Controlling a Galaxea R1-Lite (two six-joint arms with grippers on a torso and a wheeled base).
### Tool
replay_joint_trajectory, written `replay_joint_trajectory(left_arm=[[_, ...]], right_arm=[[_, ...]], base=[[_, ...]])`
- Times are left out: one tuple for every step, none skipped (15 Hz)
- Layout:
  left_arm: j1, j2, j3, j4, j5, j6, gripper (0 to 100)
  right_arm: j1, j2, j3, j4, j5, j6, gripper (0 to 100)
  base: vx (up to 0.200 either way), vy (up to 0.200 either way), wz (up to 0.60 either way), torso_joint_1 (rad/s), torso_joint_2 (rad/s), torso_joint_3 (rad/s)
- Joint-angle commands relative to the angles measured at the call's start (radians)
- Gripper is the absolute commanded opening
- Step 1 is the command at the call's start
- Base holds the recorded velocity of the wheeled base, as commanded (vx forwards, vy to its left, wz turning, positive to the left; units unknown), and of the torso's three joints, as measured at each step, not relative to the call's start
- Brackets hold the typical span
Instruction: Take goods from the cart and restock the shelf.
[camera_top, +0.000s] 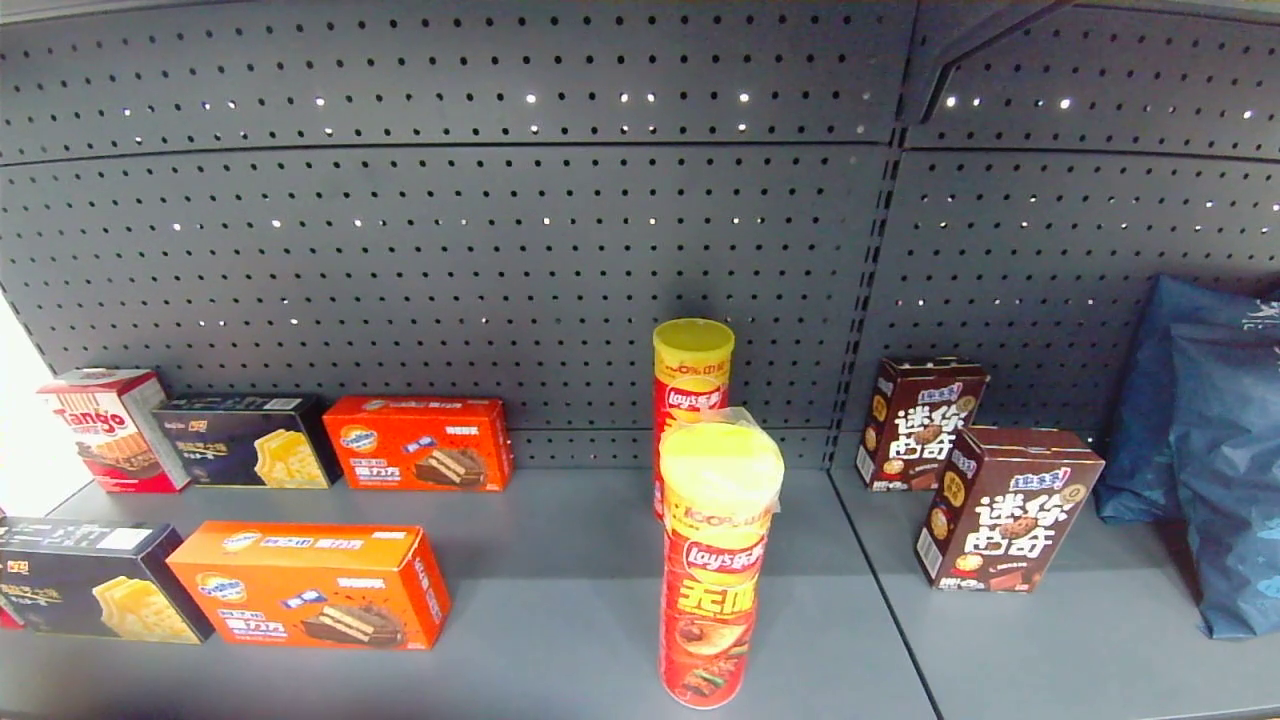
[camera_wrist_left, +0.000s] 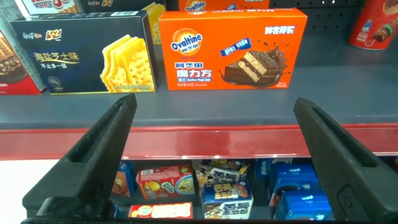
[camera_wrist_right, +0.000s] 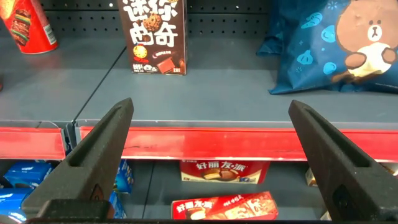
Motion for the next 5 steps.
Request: replay_joint_trajectory(left_arm=[[0.0,0.0,0.0,0.0,0.0,0.0,100],[0.0,0.0,0.0,0.0,0.0,0.0,100],[0.0,0.0,0.0,0.0,0.0,0.0,100],[0.0,0.0,0.0,0.0,0.0,0.0,100],[0.0,0.0,0.0,0.0,0.0,0.0,100]], right_arm=[[0.0,0.002,0.0,-0.001,0.0,0.0,100],[0.0,0.002,0.0,-0.001,0.0,0.0,100],[0.0,0.002,0.0,-0.001,0.0,0.0,100],[0.0,0.002,0.0,-0.001,0.0,0.0,100],[0.0,0.002,0.0,-0.001,0.0,0.0,100]], base=[[0.0,0.0,0.0,0.0,0.0,0.0],[0.0,0.0,0.0,0.0,0.0,0.0],[0.0,0.0,0.0,0.0,0.0,0.0],[0.0,0.0,0.0,0.0,0.0,0.0],[0.0,0.0,0.0,0.0,0.0,0.0]])
